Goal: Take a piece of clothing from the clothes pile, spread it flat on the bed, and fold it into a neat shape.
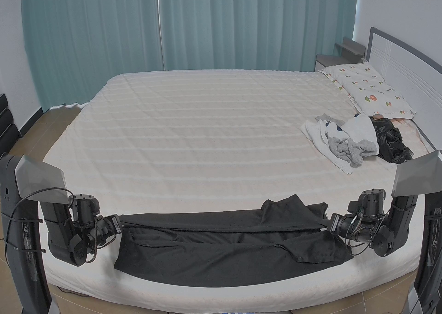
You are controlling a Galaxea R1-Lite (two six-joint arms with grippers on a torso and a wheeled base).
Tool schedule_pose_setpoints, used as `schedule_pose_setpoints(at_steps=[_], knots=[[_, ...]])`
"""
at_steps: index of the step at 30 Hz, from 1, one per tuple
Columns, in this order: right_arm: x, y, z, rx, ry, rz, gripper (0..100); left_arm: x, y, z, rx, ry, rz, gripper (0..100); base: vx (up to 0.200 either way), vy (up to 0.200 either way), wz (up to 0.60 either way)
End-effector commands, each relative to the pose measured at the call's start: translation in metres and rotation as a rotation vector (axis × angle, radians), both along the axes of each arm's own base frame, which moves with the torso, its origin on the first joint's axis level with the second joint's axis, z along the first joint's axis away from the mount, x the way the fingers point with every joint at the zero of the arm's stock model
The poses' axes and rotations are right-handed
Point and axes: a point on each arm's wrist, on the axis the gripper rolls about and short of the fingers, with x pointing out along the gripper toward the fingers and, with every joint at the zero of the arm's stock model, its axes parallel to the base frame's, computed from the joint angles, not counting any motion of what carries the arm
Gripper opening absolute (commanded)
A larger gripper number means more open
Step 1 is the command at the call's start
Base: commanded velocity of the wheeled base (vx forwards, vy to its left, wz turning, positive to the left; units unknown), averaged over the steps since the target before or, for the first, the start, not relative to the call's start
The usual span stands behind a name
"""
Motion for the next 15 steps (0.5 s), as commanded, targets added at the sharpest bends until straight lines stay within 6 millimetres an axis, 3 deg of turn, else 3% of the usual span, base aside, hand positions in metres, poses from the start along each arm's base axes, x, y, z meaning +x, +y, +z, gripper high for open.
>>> schedule_pose_setpoints(at_steps=[1, 15], knots=[[-0.008, 0.000, -0.003, -0.002, 0.030, 0.015, 0, -0.009, 0.000, -0.009, 0.006, 0.040, -0.004, 0, 0.000, 0.000, 0.00], [-0.013, -0.001, -0.008, -0.013, 0.028, 0.035, 0, -0.024, -0.002, -0.020, 0.029, 0.088, -0.031, 0, 0.000, 0.000, 0.00]])
